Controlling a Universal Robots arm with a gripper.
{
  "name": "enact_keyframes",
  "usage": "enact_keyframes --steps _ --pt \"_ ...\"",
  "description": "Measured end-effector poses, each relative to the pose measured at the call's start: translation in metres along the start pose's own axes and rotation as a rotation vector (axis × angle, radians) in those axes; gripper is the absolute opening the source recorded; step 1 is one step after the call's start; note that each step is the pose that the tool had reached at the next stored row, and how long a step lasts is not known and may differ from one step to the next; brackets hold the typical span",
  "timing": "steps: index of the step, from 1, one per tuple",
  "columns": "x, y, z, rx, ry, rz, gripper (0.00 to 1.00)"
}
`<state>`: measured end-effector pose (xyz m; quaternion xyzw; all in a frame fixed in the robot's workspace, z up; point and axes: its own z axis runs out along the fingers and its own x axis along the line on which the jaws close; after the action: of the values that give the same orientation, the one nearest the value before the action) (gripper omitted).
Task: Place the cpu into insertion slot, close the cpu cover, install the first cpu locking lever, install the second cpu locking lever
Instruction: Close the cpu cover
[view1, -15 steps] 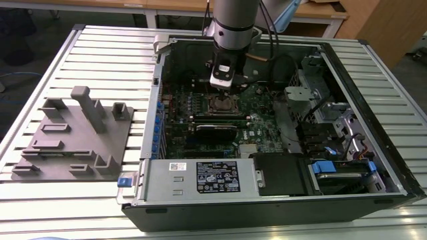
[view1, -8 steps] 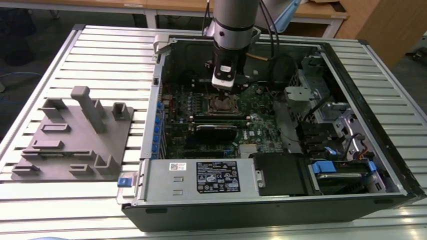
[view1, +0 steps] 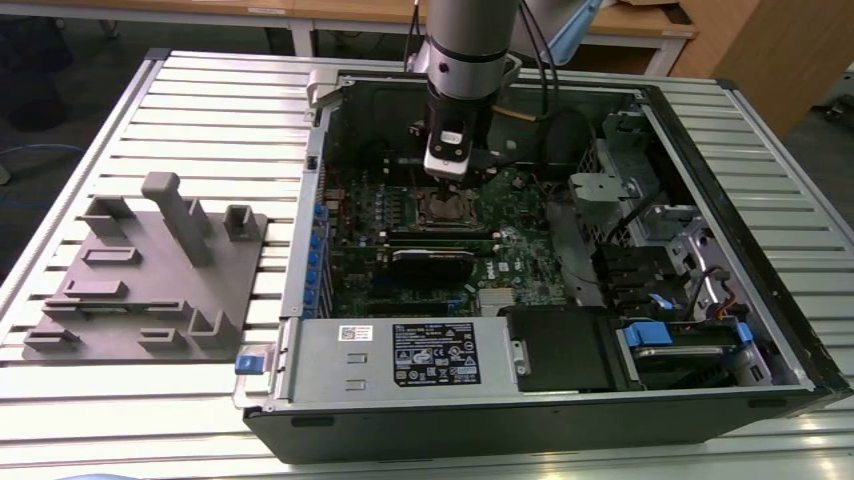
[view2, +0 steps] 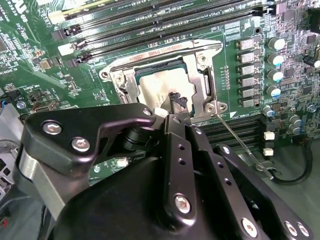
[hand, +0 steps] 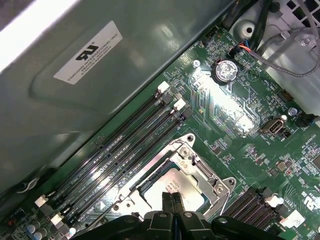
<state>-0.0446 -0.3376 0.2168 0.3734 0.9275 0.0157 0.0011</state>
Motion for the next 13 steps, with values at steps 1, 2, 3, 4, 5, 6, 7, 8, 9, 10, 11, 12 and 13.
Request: enact_keyframes --steps 1,2,3,4,5,6,7,8,9,10,11,12,13 --pt "0.0000 0.0000 0.0000 0.0001 0.0002 -0.006 0.11" --pt "0.0000 0.0000 0.0000 0.0002 0.0005 -0.015 0.11" --pt "0.0000 0.0000 0.0000 0.0003 0.0009 -0.028 0.11" --pt "0.0000 0.0000 0.0000 0.0004 0.0013 -0.043 0.11" --pt "0.0000 0.0000 0.0001 0.0006 0.0017 -0.059 0.11" --pt "0.0000 0.0000 0.0001 0.0008 0.0022 -0.076 0.11" --pt "0.0000 0.0000 0.0001 0.0010 0.0028 -0.094 0.11" --pt "0.0000 -0.0001 0.0001 0.0012 0.0033 -0.112 0.11" --pt "0.0000 0.0000 0.0002 0.0013 0.0039 -0.130 0.11" --pt "0.0000 0.0000 0.0003 0.0014 0.0044 -0.148 0.11" --pt "0.0000 0.0000 0.0004 0.0017 0.0049 -0.166 0.11" --pt "0.0000 0.0000 0.0004 0.0019 0.0055 -0.184 0.11" --pt "0.0000 0.0000 0.0005 0.0020 0.0061 -0.204 0.11"
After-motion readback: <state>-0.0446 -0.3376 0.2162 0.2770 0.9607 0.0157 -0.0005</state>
